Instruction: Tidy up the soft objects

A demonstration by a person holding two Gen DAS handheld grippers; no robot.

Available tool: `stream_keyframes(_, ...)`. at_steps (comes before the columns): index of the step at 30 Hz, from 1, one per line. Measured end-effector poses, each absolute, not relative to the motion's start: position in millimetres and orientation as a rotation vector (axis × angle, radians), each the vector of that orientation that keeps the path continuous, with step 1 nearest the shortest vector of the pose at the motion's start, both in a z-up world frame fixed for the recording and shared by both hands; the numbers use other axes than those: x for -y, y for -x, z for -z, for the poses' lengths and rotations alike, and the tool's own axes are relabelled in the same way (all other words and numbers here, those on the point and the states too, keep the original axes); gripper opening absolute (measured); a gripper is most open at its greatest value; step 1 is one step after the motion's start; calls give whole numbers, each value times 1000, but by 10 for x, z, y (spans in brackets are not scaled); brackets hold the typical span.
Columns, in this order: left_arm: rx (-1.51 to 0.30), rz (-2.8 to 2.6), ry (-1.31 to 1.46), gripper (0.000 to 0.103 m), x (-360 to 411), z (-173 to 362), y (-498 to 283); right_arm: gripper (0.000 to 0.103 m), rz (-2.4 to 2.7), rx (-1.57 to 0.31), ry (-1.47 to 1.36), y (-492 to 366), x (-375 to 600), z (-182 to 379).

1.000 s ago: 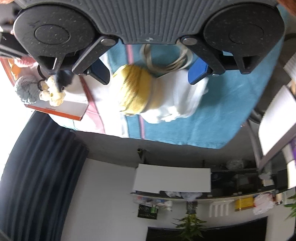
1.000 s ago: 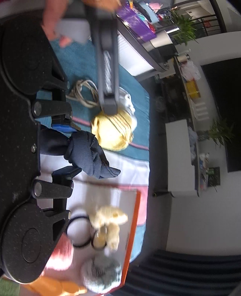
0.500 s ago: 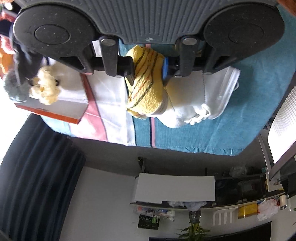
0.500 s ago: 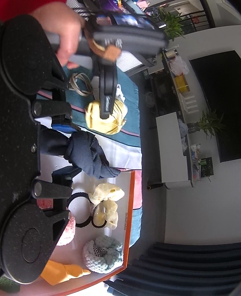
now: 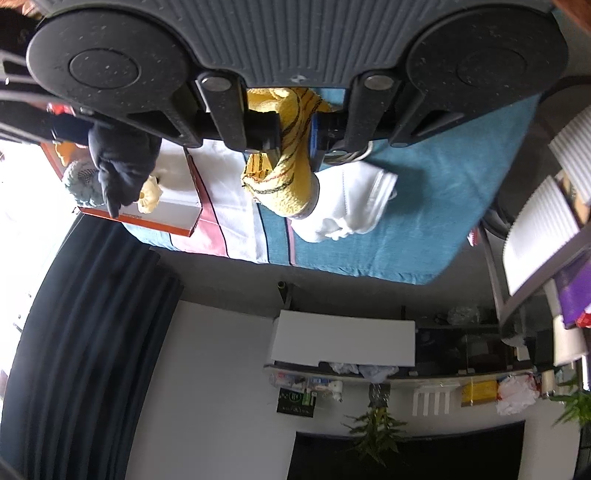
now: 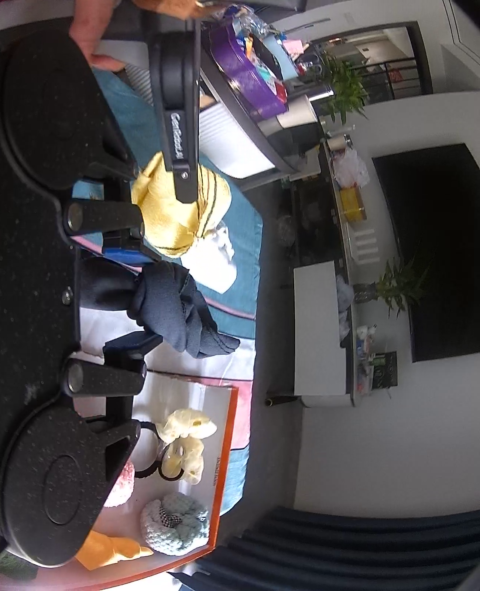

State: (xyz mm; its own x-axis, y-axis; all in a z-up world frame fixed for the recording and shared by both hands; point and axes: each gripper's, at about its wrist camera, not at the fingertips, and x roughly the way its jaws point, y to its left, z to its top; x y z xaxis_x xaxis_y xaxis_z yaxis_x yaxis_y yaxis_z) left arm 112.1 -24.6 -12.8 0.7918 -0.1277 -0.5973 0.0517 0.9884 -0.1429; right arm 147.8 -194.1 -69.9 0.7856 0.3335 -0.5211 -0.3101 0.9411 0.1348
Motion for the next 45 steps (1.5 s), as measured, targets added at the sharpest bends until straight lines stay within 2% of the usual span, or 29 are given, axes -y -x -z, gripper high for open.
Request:
stream_keyframes(19, -603, 81, 132, 16, 209, -41, -612, 47, -374, -528, 2, -1053, 1851, 510)
stream_keyframes(45, -615, 156, 117, 16, 483, -36, -508, 47, -316, -517, -21, -885, 2142, 459)
